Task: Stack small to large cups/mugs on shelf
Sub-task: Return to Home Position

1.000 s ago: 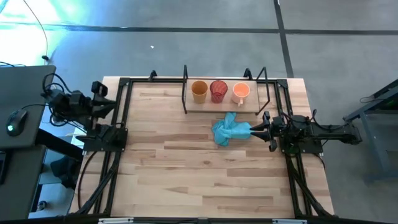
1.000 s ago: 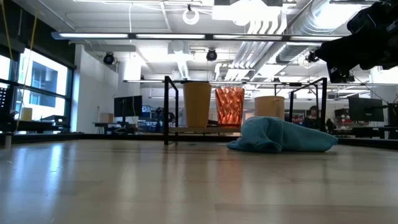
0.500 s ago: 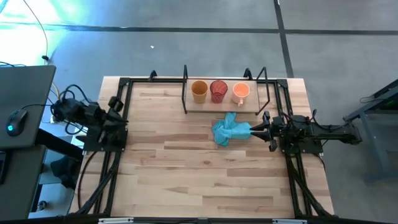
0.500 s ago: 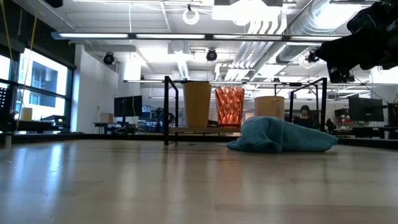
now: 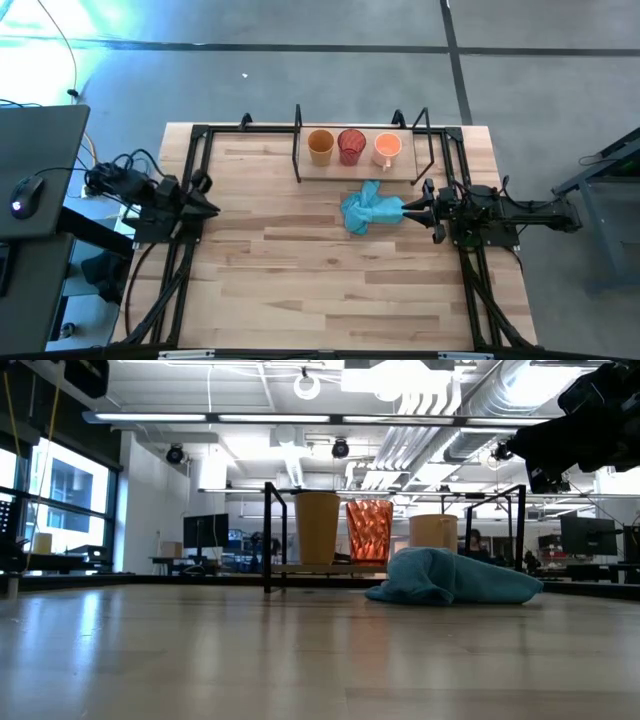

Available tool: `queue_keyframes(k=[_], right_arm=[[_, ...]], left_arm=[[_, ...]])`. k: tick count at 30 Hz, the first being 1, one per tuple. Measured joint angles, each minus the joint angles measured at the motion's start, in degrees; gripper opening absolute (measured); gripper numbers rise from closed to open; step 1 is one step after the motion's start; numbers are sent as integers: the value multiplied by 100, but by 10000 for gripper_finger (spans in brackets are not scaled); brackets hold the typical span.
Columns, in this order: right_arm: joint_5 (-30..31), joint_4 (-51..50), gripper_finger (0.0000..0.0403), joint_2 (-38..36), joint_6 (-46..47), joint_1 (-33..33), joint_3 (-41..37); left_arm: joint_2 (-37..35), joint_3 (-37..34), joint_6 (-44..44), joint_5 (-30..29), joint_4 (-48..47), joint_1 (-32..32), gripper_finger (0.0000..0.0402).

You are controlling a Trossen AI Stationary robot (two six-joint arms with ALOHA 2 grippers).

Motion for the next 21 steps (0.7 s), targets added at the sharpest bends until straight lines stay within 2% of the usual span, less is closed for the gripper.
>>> queue_keyframes(k=[3,11,21], right_arm=[[0,0,83,0,0,1,0],[0,0,83,0,-1,0,0],[0,0,83,0,0,0,0]], left_arm=[[0,-293,-165,16,209,0,35],[0,-1041,-515,504,1261,0,35],[-2,-1148,-712,981,1389,0,35]])
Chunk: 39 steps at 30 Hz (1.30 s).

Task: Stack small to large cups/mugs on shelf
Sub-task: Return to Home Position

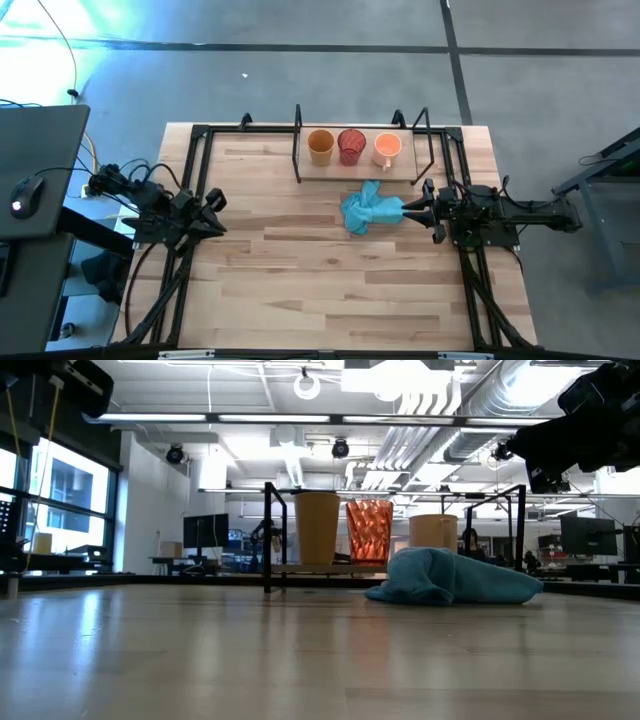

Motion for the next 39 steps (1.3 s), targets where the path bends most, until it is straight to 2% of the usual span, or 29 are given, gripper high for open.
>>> queue_keyframes(k=[4,11,20,23,29,36,39], right_arm=[[-2,0,83,0,0,1,0],[0,-1,83,0,-1,0,1],[0,0,83,0,-1,1,1],[-1,0,83,0,0,0,1],[-2,0,83,0,-1,0,0],[0,0,83,0,0,1,0],[0,0,83,0,0,1,0]], left_arm=[[0,-111,2,134,316,0,35],[0,-875,-199,178,1580,1,35],[4,-862,-279,185,1431,1,35],[4,-863,-233,431,1636,4,34],[4,-863,89,707,2041,7,4],[4,-863,245,639,2052,29,14],[4,-863,236,724,2069,278,14]])
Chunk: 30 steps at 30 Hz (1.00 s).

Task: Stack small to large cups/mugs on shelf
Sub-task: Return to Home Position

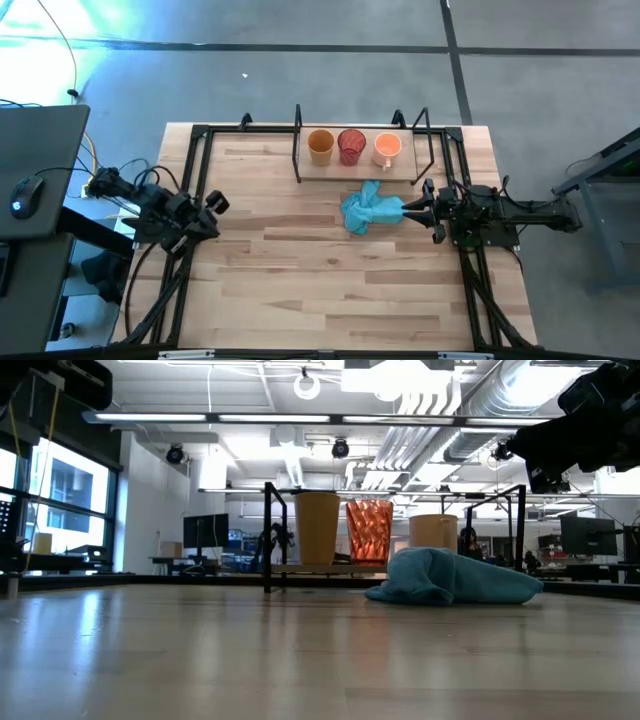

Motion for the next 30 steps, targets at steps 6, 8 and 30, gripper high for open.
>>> queue_keyframes(k=[6,8,30], right_arm=[[-1,0,83,0,0,-2,1],[-2,0,83,0,0,0,2],[-1,0,83,0,0,-2,0]], left_arm=[[-2,7,-419,905,84,1083,14],[-2,7,-674,1320,69,1468,14],[-2,10,-197,676,-1838,2199,15]])
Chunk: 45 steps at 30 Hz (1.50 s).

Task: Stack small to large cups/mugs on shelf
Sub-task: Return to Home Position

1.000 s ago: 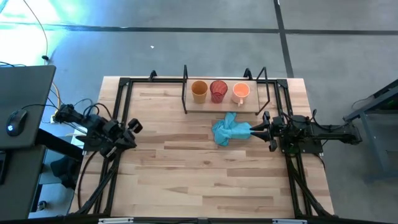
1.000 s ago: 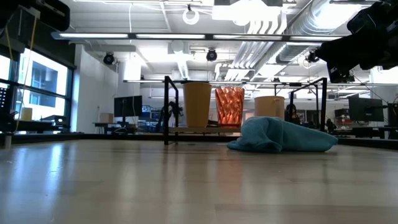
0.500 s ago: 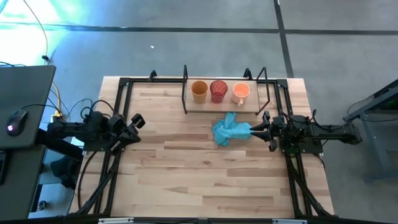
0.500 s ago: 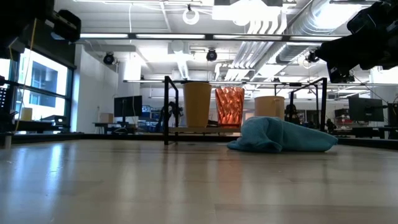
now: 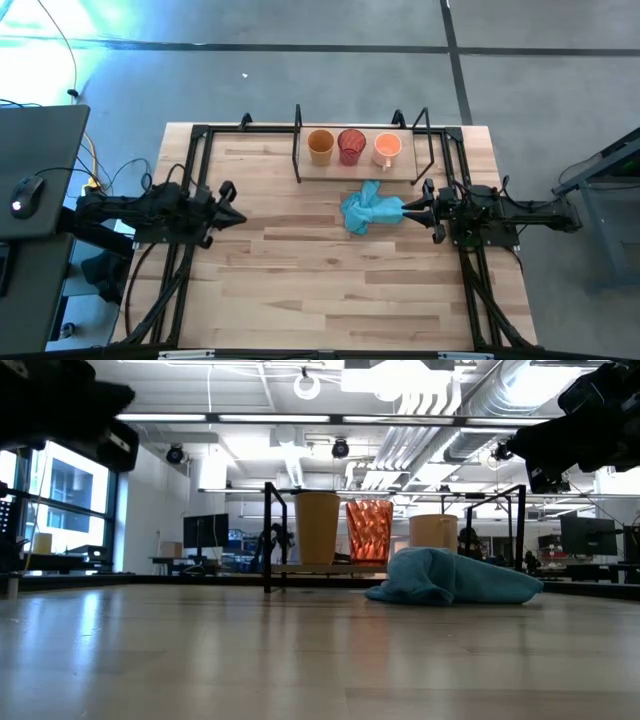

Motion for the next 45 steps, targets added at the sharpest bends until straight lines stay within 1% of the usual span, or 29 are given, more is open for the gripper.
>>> queue_keyframes(k=[5,11,15,18,21,45], right_arm=[[1,0,83,0,0,1,0],[0,0,83,0,0,1,0],[1,0,83,0,0,2,2],[-1,0,83,0,0,1,1],[1,0,83,0,0,0,0],[-1,0,83,0,0,2,0]], left_arm=[[0,-1,304,-639,-434,0,14],[6,-1,422,-796,-651,0,14],[74,-1,494,-1061,-677,0,14],[166,-1,660,-1062,-677,1,14],[249,-1,647,-1060,-677,0,14],[251,-1,594,-1037,-672,0,14]])
